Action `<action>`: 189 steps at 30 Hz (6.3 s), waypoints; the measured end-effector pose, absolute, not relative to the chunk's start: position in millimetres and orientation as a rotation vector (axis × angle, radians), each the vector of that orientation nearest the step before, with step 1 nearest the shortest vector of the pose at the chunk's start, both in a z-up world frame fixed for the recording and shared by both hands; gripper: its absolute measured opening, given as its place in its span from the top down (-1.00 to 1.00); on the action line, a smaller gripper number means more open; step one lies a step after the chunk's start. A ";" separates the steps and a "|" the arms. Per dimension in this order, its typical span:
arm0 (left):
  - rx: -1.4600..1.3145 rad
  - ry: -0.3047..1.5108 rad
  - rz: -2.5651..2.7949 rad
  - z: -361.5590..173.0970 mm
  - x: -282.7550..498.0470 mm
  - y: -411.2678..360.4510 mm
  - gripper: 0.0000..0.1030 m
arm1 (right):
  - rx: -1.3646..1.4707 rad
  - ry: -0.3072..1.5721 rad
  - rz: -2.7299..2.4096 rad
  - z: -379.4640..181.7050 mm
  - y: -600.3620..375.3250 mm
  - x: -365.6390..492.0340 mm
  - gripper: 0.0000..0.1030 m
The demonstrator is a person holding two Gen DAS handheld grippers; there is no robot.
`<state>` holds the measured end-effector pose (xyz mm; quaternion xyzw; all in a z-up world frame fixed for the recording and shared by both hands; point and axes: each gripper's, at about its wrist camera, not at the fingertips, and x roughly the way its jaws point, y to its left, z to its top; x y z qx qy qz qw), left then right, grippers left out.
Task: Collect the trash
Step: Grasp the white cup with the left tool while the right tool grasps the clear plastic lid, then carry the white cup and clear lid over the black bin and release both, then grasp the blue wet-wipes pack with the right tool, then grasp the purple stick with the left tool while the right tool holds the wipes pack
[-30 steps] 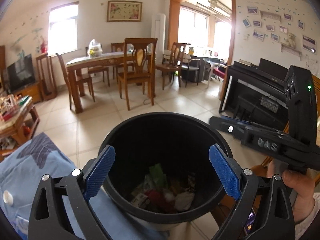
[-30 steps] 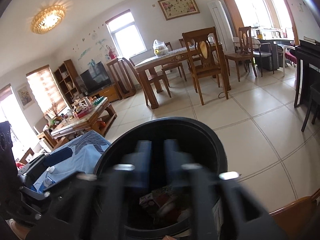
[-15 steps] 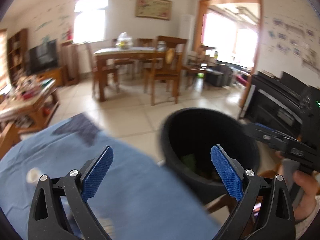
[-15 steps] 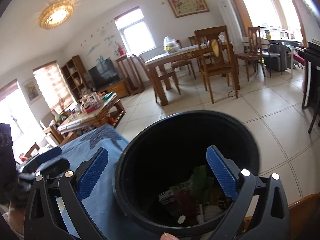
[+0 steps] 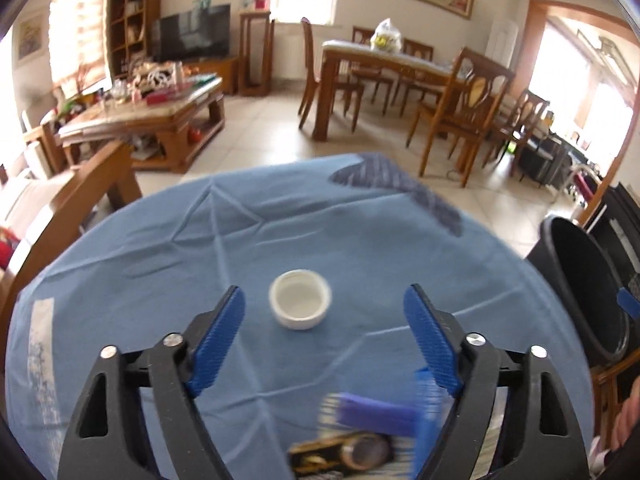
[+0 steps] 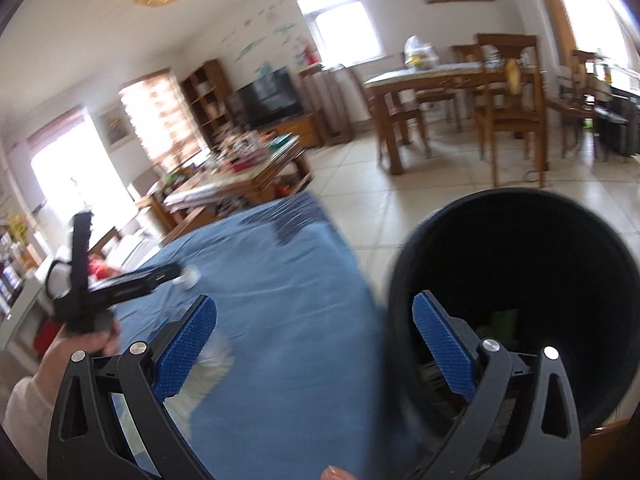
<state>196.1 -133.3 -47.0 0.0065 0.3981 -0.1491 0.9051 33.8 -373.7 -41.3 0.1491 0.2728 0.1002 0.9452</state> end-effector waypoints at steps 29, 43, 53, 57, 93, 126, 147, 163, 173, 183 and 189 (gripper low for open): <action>-0.062 0.812 -0.361 -52.9 214.4 -115.2 0.28 | -0.044 0.884 0.458 -77.8 -247.4 92.4 0.11; -0.089 0.633 -0.428 -15.4 178.8 -131.2 0.28 | 0.319 0.593 0.514 -27.6 -300.8 56.3 0.11; 0.004 0.551 -0.610 21.8 111.8 -218.9 0.28 | 0.409 0.368 0.444 4.8 -365.4 9.9 0.11; 0.038 0.539 -0.660 28.1 97.9 -254.8 0.28 | 0.437 0.329 0.393 6.1 -396.2 -1.7 0.11; 0.175 0.665 -0.882 -44.0 100.4 -479.7 0.18 | 0.724 0.304 0.039 -70.9 -578.3 -19.1 -0.19; 0.121 0.706 -0.461 -33.6 110.7 -232.2 -0.87 | 0.564 0.457 0.168 -50.4 -446.5 9.8 -0.73; -0.040 0.711 -0.510 -36.7 137.3 -154.7 0.71 | 0.311 0.663 0.380 -51.6 -298.0 48.6 -0.72; -0.183 0.751 -0.456 -39.8 139.0 -88.2 0.73 | 0.042 0.757 0.435 -54.3 -205.3 101.3 -0.49; -0.137 0.813 -0.457 -54.4 143.6 -95.3 0.73 | 0.010 0.850 0.387 -67.6 -196.2 152.0 0.16; -0.017 0.866 -0.544 -68.7 137.6 -130.4 -0.05 | 0.274 0.729 0.414 -44.7 -269.2 108.2 0.34; 0.010 0.905 -0.545 -70.9 132.3 -156.0 -0.56 | 0.336 0.683 0.442 -39.7 -290.0 83.3 0.34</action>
